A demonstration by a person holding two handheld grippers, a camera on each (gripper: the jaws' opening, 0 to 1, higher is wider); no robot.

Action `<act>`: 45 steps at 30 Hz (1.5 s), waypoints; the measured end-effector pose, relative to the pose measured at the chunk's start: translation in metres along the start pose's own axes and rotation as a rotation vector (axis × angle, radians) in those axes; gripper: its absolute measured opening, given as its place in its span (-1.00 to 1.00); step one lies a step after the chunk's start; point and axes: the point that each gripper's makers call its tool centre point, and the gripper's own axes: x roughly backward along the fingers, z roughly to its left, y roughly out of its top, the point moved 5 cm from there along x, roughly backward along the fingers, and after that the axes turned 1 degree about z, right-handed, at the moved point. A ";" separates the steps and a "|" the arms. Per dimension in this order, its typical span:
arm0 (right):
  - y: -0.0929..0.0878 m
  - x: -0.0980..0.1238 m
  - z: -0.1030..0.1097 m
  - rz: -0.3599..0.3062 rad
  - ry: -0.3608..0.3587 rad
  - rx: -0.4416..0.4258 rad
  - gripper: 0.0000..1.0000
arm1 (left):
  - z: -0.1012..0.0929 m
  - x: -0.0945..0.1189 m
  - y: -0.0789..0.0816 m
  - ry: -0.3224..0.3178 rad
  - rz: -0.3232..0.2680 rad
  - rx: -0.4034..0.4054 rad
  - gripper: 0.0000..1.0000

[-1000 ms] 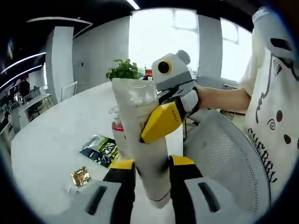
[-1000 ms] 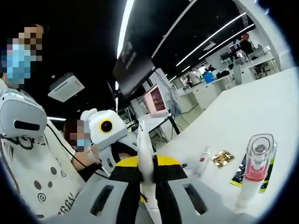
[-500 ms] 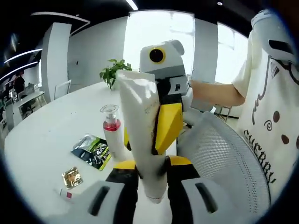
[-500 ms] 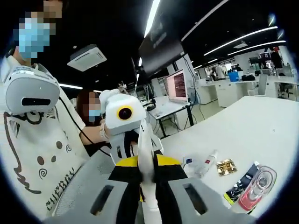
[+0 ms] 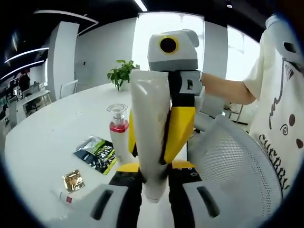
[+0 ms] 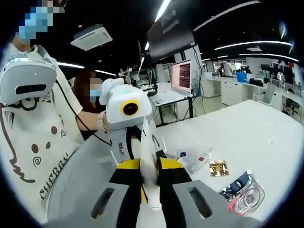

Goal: Arrange the skincare products in the storage area until every visible bottle or jar stands upright without overlapping.

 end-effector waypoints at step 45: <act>0.014 -0.004 -0.049 0.891 0.084 0.339 -0.79 | 0.045 -0.041 -0.011 0.094 -0.003 -0.016 -0.69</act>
